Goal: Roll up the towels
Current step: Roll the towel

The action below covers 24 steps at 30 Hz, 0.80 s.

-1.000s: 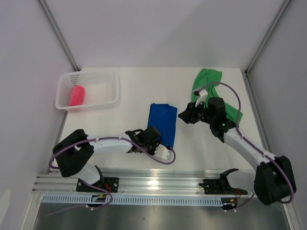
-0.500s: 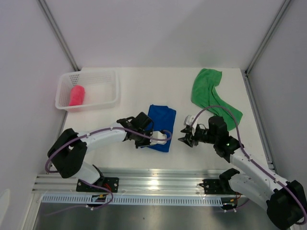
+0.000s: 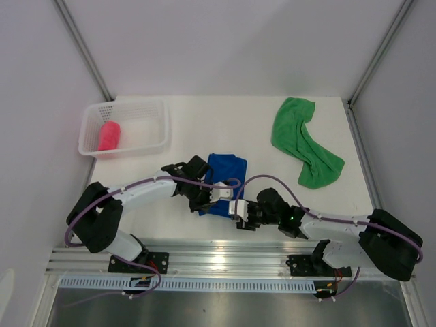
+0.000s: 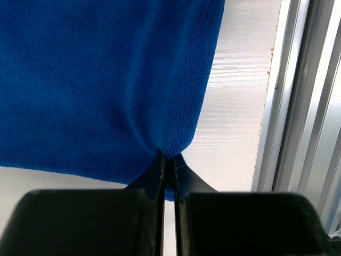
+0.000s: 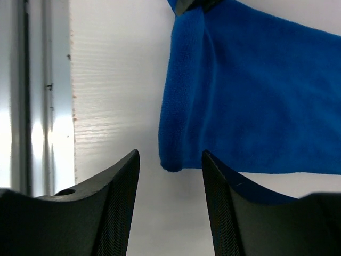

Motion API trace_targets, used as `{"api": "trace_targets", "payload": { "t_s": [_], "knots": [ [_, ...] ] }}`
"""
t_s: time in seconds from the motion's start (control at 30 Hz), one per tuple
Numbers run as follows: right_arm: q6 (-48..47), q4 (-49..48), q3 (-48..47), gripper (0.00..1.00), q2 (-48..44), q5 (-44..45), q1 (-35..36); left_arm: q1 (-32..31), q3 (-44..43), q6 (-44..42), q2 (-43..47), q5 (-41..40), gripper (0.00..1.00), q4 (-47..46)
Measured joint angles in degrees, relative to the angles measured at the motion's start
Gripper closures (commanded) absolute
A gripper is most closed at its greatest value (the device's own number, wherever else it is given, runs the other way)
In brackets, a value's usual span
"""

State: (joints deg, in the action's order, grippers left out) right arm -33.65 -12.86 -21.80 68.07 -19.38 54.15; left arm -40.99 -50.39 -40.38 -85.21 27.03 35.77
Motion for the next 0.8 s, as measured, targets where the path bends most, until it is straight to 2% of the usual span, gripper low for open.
{"api": "trace_targets", "payload": {
  "t_s": [0.2,0.3,0.33,0.4,0.57,0.63,0.73,0.77,0.8],
  "knots": [
    [0.2,-3.5,-0.5,0.49,4.7,5.8,2.0,0.2,0.0,0.0,0.0,0.9,0.99,0.5],
    [0.8,-3.8,-1.7,0.73,6.5,7.5,2.2,0.2,0.0,0.3,-0.2,1.5,0.99,0.9],
    [1.1,-3.8,-2.0,0.9,6.9,7.6,2.3,0.3,0.0,0.3,-0.2,1.6,0.99,0.9],
    [2.0,-3.7,-2.4,0.99,7.3,7.8,2.5,0.5,0.0,0.4,-0.2,1.8,0.99,1.2],
    [5.3,-0.9,-2.9,1.0,6.2,5.9,2.8,0.7,-0.2,0.7,-0.2,2.5,0.98,3.6],
    [7.3,0.8,-2.9,1.0,4.0,3.6,2.8,0.7,-0.5,0.7,-0.2,3.8,0.94,5.5],
    [11.5,2.4,-2.9,1.0,1.4,0.0,2.8,0.7,-0.6,1.0,-0.2,6.3,0.75,8.3],
    [13.0,2.8,-3.0,1.0,1.4,-0.9,2.8,0.7,-0.6,1.2,-0.2,6.6,0.66,8.6],
    [14.2,3.1,-3.1,1.0,1.4,-1.5,2.6,0.7,-0.6,1.5,-0.2,6.7,0.62,8.8]
  ]
}}
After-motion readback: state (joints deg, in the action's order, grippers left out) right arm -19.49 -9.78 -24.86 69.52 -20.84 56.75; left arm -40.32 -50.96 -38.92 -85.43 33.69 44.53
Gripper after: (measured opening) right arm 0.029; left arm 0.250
